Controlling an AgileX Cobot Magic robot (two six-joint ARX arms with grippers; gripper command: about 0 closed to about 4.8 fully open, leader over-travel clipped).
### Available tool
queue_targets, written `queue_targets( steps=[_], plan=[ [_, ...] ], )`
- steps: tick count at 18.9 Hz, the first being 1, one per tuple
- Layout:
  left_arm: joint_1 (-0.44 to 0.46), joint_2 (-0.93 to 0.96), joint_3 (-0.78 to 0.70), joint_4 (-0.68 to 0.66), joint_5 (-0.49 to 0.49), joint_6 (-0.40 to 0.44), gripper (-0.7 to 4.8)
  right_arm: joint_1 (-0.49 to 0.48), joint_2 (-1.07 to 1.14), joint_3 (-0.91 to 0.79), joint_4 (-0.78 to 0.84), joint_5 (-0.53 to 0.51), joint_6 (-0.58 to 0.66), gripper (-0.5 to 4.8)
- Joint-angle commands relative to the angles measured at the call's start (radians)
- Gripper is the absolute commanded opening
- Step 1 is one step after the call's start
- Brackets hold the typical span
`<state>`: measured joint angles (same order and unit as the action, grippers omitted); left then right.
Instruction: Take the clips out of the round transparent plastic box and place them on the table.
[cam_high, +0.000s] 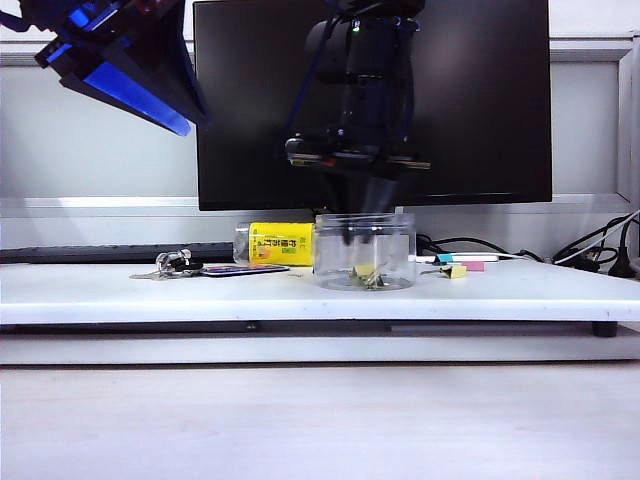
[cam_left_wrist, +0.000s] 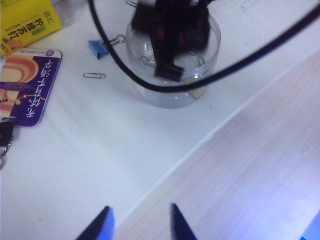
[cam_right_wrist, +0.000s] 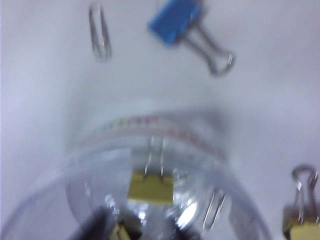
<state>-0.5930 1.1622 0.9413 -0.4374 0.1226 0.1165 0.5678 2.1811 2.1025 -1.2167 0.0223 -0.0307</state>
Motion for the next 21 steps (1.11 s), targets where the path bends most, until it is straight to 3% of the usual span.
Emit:
queue_targets(
  steps=[1,21],
  plan=[
    [-0.001,-0.003,0.001,0.013,0.001,0.003,1.56,0.0,-0.011,0.004,-0.021,-0.006,-0.001,1.72],
    [-0.001,-0.003,0.001,-0.019,0.002,0.003,1.56,-0.001,0.013,0.004,-0.043,-0.021,0.008,1.81]
  ],
)
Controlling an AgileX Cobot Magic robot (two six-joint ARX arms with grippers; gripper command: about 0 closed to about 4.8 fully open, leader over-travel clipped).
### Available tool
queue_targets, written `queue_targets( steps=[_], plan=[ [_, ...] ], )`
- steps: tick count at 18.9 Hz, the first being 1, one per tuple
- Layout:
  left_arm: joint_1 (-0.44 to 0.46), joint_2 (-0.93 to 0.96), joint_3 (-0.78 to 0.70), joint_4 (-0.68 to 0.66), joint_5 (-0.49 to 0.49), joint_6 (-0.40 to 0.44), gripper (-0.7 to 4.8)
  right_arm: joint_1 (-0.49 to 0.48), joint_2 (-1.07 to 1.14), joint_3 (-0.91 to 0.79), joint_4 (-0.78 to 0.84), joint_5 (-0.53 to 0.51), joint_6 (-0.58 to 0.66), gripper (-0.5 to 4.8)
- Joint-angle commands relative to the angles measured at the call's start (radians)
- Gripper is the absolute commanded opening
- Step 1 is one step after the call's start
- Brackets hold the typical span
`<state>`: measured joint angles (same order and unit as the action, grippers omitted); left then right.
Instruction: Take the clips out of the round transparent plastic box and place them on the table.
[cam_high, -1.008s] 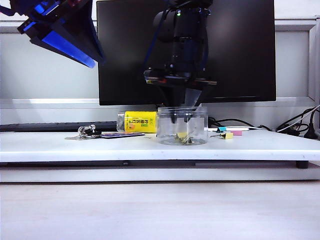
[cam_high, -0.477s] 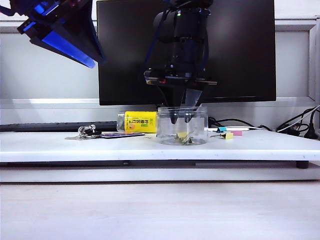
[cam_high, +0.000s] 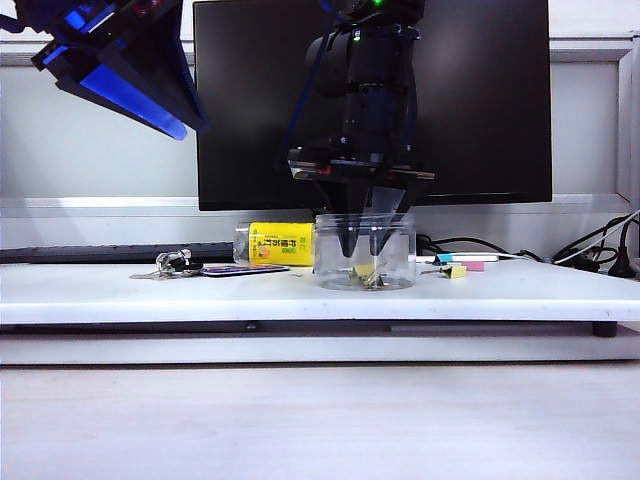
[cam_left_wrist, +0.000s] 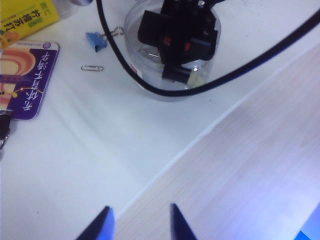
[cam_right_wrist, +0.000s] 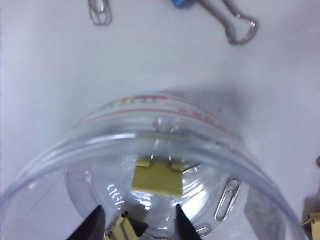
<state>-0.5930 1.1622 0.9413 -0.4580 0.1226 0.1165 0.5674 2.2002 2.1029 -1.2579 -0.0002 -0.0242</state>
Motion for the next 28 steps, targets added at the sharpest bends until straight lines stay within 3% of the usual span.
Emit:
queue_targets(
  steps=[1,13,17,28],
  plan=[
    [-0.001,-0.003,0.001,-0.001,0.002,0.003,1.56,0.0,-0.005,0.004,-0.002,0.001,0.002,1.81],
    [-0.001,-0.003,0.001,-0.02,0.002,0.003,1.56,-0.001,0.033,0.003,0.001,0.01,0.021,1.82],
    [-0.001,-0.003,0.001,-0.02,0.002,0.003,1.56,-0.001,0.033,0.003,-0.026,0.077,0.018,1.87],
    [-0.001,-0.003,0.001,-0.02,0.002,0.003,1.56,-0.002,0.058,0.003,-0.045,0.077,0.016,2.01]
  ],
)
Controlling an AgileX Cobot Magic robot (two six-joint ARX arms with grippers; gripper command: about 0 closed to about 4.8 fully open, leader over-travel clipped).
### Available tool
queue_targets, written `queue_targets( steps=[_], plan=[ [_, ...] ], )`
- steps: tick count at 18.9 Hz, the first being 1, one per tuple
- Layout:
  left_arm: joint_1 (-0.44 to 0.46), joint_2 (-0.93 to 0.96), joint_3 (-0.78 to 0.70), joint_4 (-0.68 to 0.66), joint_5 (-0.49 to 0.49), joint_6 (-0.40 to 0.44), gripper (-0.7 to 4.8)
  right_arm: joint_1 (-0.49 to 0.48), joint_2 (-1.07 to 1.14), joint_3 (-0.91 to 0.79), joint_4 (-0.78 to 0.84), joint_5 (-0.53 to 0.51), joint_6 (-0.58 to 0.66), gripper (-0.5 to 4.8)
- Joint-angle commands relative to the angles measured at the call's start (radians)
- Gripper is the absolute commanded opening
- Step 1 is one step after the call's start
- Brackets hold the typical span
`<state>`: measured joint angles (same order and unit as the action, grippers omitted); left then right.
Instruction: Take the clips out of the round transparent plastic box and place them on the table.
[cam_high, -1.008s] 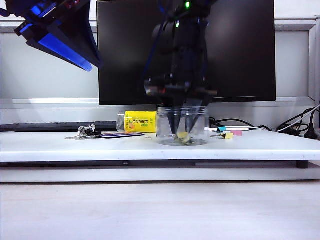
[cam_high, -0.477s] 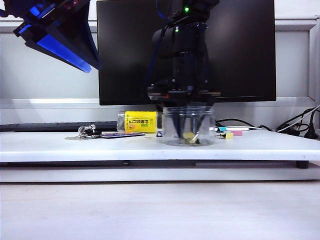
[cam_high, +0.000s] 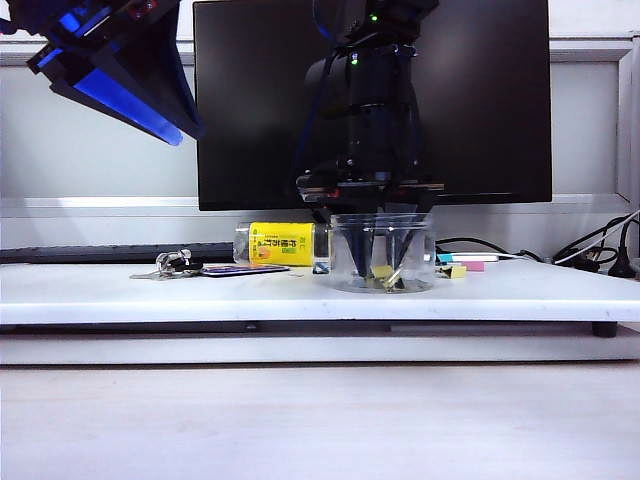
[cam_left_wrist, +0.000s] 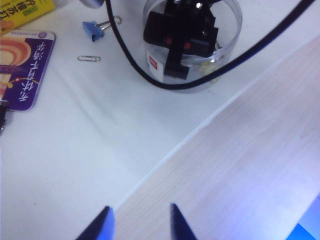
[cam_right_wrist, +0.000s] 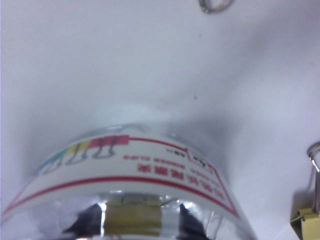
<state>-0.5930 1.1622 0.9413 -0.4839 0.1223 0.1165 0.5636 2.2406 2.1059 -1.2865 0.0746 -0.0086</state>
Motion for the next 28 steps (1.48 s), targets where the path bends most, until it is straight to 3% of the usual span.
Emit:
queue_targets(
  steps=[1,2,5,15,28],
  plan=[
    [-0.001,-0.003,0.001,0.006,0.002,0.003,1.56,0.002,0.027,0.0,-0.017,0.002,0.001,1.98],
    [-0.001,-0.003,0.001,0.005,0.002,0.003,1.56,0.002,0.031,0.0,-0.017,0.002,0.001,1.98],
    [-0.001,-0.003,0.001,0.005,0.002,0.003,1.56,0.002,0.038,0.0,-0.002,0.004,0.001,0.92],
    [-0.001,-0.003,0.001,0.014,0.001,0.007,1.56,0.002,0.035,0.007,0.005,0.014,0.0,0.92],
    [-0.001,-0.003,0.001,0.015,-0.014,0.03,1.56,0.005,0.008,0.144,-0.026,-0.011,0.009,0.92]
  ],
)
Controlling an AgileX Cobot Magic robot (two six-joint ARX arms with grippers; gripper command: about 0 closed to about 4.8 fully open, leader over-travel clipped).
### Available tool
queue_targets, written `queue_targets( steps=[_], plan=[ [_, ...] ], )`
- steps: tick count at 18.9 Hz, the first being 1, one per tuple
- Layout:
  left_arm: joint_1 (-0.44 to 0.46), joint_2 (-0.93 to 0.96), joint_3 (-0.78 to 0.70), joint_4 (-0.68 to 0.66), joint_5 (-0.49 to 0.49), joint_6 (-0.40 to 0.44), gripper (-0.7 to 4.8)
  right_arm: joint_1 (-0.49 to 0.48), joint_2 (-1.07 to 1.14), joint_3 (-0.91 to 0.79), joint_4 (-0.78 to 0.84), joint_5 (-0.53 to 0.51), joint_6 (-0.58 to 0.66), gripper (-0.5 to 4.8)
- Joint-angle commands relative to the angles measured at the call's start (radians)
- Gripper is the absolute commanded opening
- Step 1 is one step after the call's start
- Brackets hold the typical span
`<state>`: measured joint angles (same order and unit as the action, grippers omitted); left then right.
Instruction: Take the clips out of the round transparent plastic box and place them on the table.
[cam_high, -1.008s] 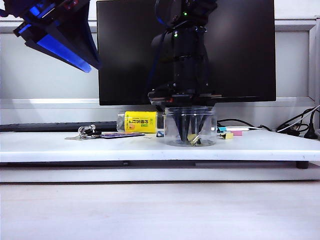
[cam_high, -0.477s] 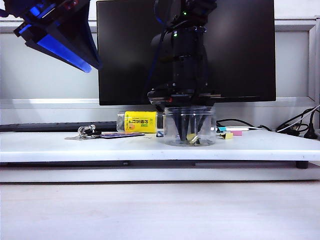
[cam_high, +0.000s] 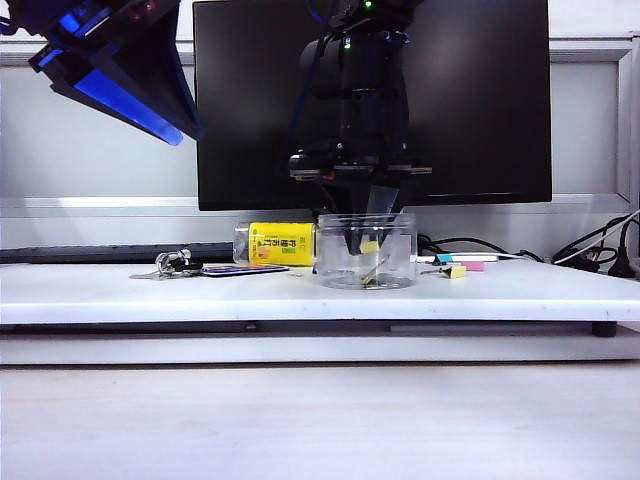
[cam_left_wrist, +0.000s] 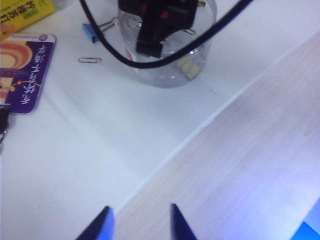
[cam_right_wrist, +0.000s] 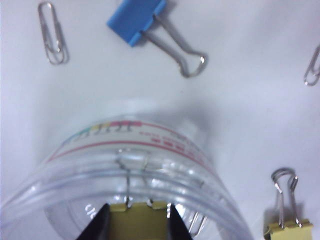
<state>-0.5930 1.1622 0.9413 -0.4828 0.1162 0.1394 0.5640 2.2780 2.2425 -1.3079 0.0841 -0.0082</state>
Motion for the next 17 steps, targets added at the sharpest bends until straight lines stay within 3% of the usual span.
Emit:
queue_targets(
  steps=[1,11,17],
  plan=[
    [-0.001,-0.003,0.001,0.014,-0.008,0.007,1.56,0.004,-0.04,0.007,-0.005,-0.019,0.009,0.92],
    [-0.001,-0.003,0.001,0.061,0.002,0.0,1.56,-0.003,-0.167,0.007,-0.017,0.031,0.008,0.92],
    [-0.001,-0.003,0.001,0.072,0.072,-0.036,1.56,-0.1,-0.171,0.003,-0.05,0.076,0.014,0.92]
  ],
)
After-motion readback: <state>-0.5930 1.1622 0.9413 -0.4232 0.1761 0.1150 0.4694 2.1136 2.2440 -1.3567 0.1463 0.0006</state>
